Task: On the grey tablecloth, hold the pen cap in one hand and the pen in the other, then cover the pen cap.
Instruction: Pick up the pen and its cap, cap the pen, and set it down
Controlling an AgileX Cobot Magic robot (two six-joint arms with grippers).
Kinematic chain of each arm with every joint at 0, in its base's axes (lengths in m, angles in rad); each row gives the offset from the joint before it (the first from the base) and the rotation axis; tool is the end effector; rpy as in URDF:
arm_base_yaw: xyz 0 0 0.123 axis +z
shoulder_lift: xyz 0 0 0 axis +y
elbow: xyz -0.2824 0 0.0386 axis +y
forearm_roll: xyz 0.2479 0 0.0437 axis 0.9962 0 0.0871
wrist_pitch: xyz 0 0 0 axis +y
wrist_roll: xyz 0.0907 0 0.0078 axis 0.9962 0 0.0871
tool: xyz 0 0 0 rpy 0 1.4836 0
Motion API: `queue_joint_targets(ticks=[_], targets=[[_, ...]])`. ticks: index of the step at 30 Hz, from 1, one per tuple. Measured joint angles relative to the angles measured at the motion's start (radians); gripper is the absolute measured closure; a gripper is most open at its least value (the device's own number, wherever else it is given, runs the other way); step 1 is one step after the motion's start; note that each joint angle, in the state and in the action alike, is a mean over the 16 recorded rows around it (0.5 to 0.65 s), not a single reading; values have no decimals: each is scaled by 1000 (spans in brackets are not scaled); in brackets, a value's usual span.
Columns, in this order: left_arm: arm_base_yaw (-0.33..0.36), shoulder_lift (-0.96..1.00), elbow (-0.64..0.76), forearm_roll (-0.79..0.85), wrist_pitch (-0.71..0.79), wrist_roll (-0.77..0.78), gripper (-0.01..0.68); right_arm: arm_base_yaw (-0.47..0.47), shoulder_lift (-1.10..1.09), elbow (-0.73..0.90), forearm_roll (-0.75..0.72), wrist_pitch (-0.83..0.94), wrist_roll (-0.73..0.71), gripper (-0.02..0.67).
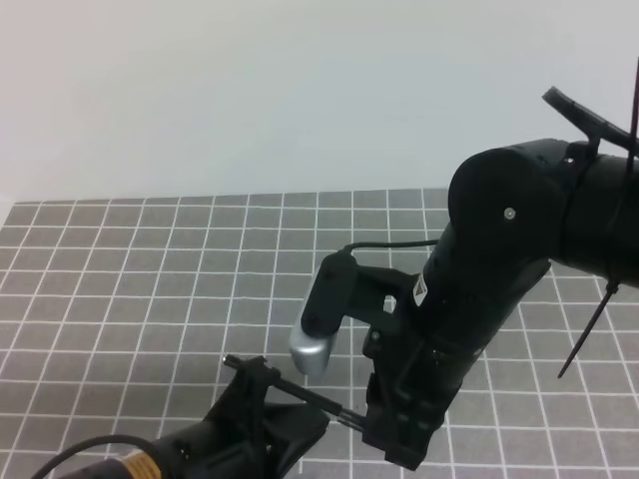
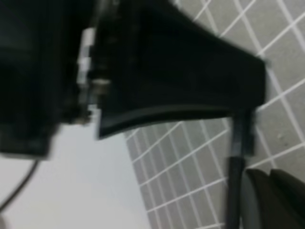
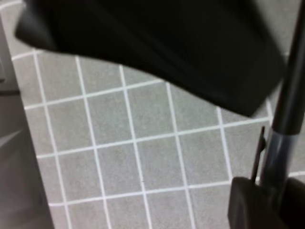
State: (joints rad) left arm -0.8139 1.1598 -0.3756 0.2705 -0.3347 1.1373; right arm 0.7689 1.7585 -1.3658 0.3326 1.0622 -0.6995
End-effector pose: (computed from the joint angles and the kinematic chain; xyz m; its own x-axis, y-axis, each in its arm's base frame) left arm 0.1407 -0.1605 0.2199 0.7238 0.6616 -0.1958 0.3843 -0.1510 0.9108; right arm 0.2377 0.2662 0.2537 -0.2411 -0.9107 -0.3353 -0.9696 0.2107 0.1248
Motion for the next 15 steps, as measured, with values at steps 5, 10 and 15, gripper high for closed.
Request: queue_joint_targets(ticks=[5,10,15], targets=[[0,9,0,-55,-35,-7,655,0,-1,-2,-9,-4,20,559],[0,9,0,-153,-81,-13,594,0,-1,-2,-57,4,75,560],[0,9,0,-324,-159,-13,495,-9,-2,-2,-133,-4,186,560]])
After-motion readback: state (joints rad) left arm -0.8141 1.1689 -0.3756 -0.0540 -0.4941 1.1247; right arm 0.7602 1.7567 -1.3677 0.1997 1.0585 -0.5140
